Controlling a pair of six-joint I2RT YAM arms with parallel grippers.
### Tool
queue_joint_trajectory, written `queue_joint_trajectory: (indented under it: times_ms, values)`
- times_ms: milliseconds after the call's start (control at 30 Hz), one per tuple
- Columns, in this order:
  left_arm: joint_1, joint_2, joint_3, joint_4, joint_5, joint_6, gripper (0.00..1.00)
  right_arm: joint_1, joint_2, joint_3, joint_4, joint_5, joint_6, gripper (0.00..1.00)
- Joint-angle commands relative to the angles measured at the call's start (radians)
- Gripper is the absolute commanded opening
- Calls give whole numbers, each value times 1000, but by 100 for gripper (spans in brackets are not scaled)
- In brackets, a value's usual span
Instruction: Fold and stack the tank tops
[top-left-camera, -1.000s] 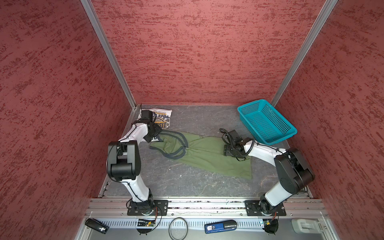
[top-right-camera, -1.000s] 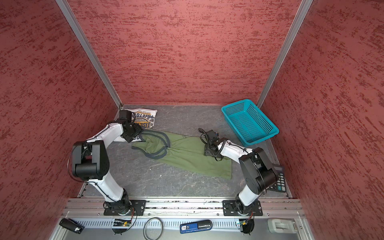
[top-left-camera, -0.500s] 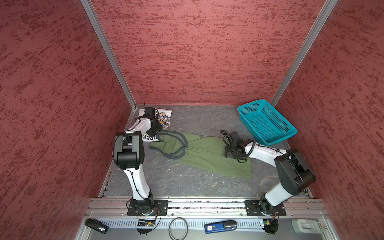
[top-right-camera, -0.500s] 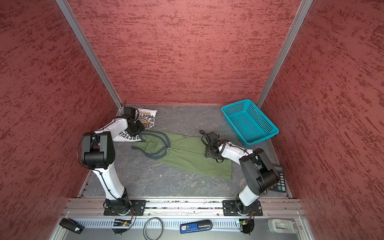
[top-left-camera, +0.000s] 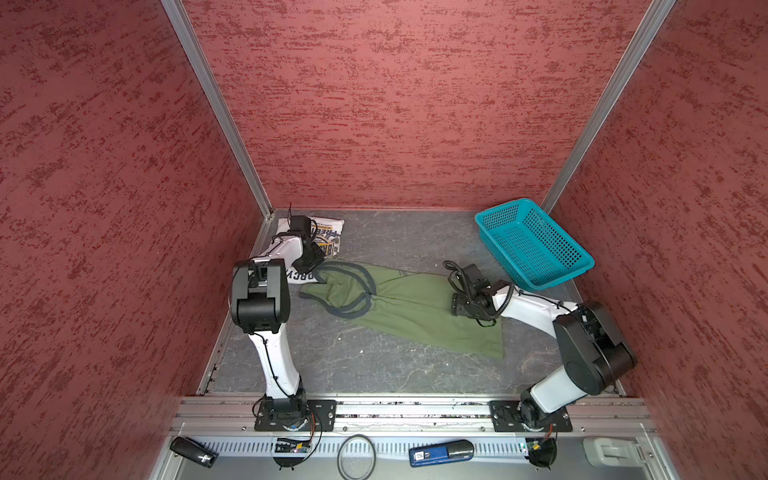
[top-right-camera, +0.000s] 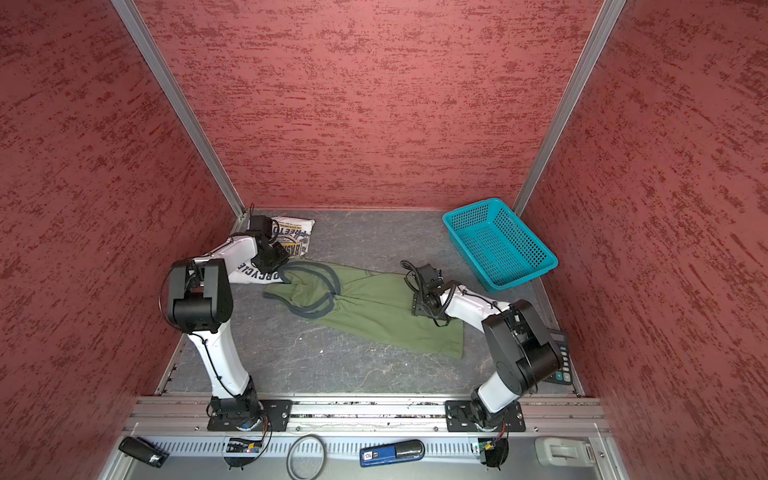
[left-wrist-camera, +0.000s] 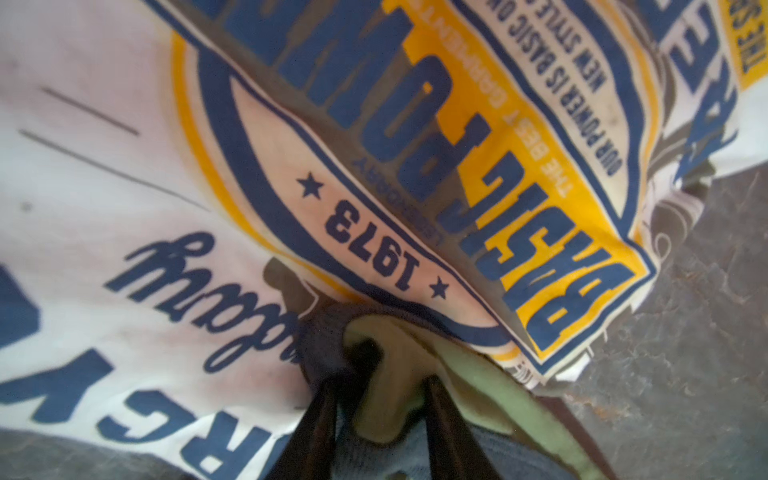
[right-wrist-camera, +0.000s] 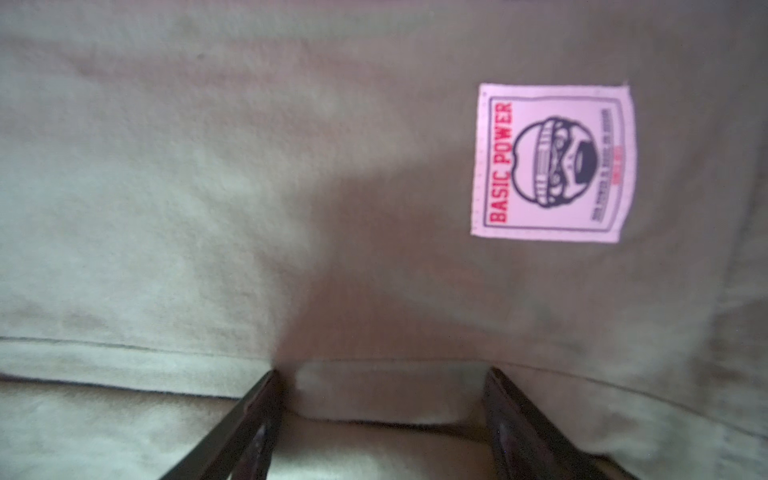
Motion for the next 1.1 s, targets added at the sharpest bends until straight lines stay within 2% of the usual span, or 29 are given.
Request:
queue_joint_trajectory:
  times_ms: [0,133,200,300,400,567,700,833,900,1067]
  values:
    - [0,7,-5,23,18,5,21,-7,-27,-11,-10,14,0,78]
    - [-12,-60,-38,71,27,11,5,-21,-23,-12,-37,56,31,78]
    - [-30,-121,-78,115,30,16,1,-52,-18,-20,-60,63,65,78]
    - [-81,-227,-122,151,20,24,0,-101,-29,-51,-79,74,106,78]
    - [-172,-325,-150,173,-25,25,0,-139,-63,-100,-82,77,138,78]
    - [-339,-370,-103,178,-68,21,0,-177,-127,-165,-88,70,188,77]
    - [-427,-247,54,148,-69,43,0,-202,-225,-211,-101,62,226,76]
    - [-456,-52,276,98,-68,75,0,-205,-324,-257,-128,58,271,76]
    - [-457,64,419,56,-57,95,0,-208,-375,-282,-132,46,292,76]
    - [-443,388,864,-127,-96,141,10,-208,-470,-302,-166,63,313,76]
